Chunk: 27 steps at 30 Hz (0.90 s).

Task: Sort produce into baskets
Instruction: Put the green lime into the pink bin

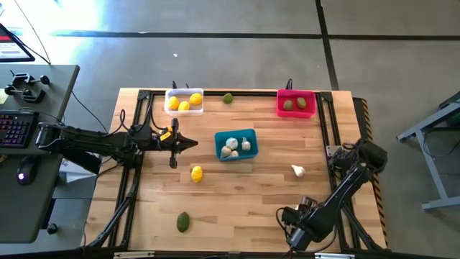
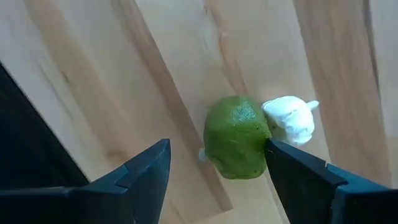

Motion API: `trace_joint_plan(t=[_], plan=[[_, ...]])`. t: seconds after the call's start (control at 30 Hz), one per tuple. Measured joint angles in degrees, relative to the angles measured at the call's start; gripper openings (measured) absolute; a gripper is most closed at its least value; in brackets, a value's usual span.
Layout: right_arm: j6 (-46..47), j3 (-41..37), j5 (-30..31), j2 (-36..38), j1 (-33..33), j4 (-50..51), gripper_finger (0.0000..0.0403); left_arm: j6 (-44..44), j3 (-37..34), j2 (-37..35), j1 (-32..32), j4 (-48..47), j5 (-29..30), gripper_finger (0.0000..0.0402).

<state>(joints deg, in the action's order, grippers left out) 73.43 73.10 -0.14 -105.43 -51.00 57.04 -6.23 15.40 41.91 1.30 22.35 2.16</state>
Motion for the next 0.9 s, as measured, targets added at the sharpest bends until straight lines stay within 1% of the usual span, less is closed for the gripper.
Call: trace_joint_plan(t=[0.17,0.33,0.47,0.53,0.63,0.7,0.9], plan=[[-1.1,0.0,0.1,-1.3,0.0,1.8,0.0252,0.0,0.0,0.0,0.0,0.0,0.0,0.0000],[-2.6,0.0,0.0,-3.0,0.0,1.3,0.0252,0.0,0.0,0.0,0.0,-0.1,0.0,0.0000],[-2.7,0.0,-1.4,-3.7,0.0,0.8,0.0251,0.0,0.0,0.0,0.0,-0.1,0.0,0.0000],[-1.9,0.0,-2.1,-3.7,0.0,0.9,0.0244,0.0,0.0,0.0,0.0,0.0,0.0,0.0000],[-0.9,0.0,-4.0,-3.7,0.0,0.9,0.0221,0.0,0.0,0.0,0.0,0.0,0.0,0.0000],[0.0,0.0,-5.1,-3.7,0.0,0.9,0.0198,0.0,0.0,0.0,0.0,0.0,0.0,0.0000],[1.3,0.0,-6.8,-3.7,0.0,0.7,0.0111,0.0,0.0,0.0,0.0,0.0,0.0,0.0000]])
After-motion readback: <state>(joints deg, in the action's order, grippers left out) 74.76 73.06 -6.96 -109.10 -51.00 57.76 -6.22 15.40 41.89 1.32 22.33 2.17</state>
